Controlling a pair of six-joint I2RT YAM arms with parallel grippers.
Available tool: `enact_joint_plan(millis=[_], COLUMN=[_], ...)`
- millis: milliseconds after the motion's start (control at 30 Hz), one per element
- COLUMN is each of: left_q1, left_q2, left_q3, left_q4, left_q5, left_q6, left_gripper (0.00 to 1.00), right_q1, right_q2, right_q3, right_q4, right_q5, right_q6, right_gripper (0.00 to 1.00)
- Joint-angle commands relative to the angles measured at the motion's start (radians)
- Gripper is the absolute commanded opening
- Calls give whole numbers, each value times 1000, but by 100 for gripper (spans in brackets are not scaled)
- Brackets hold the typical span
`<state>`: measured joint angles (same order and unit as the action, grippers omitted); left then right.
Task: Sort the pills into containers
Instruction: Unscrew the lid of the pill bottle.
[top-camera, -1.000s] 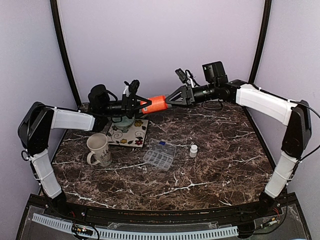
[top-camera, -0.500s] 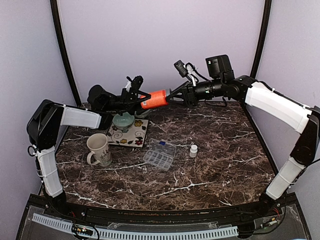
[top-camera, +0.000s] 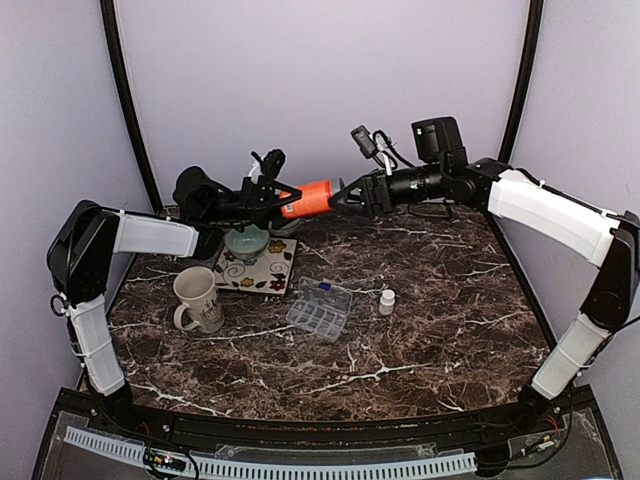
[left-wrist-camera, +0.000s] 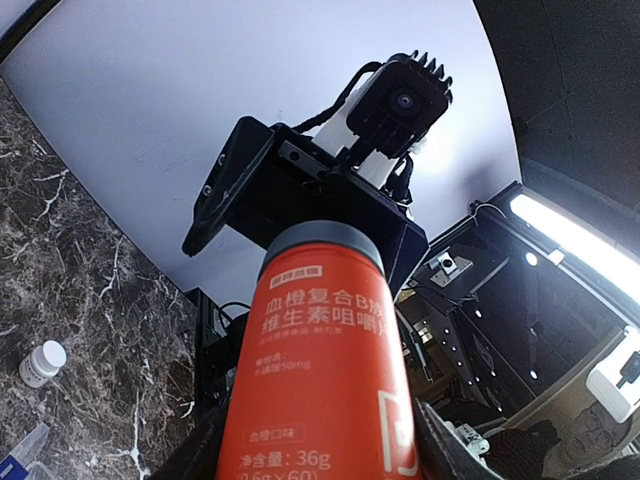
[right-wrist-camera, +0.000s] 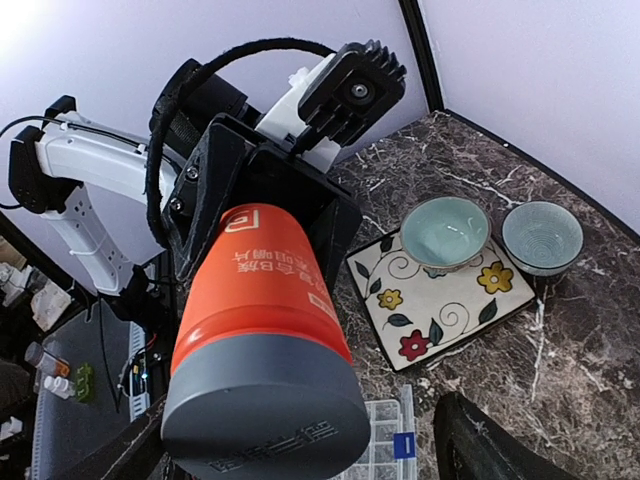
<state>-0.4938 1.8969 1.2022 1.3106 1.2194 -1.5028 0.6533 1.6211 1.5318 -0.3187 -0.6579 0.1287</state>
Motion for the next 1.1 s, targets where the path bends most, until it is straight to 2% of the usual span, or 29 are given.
enact_joint_plan(millis=[0, 267, 533, 700, 1067], left_q1=[-7, -7, -10, -11, -11], left_q2=[-87, -155, -214, -227, -212], left_q3=[-17, -12, 0, 7, 21], left_q4=[-90, -451, -668, -723, -749], left_q5=[-5, -73, -164, -173, -161], left_q6=[150, 492, 727, 789, 817], left_gripper=[6, 6, 5, 5, 5], right_q1=[-30, -82, -92, -94, -96], right_q2=[-61, -76, 27, 82, 128], right_q3=[-53, -132, -84, -55, -42], right_q4=[123, 279, 266, 225, 279], right_q5=[-86, -209, -251, -246, -272], right_q6=[142, 433, 628, 667, 738], right_gripper=[85, 84, 80, 78, 71])
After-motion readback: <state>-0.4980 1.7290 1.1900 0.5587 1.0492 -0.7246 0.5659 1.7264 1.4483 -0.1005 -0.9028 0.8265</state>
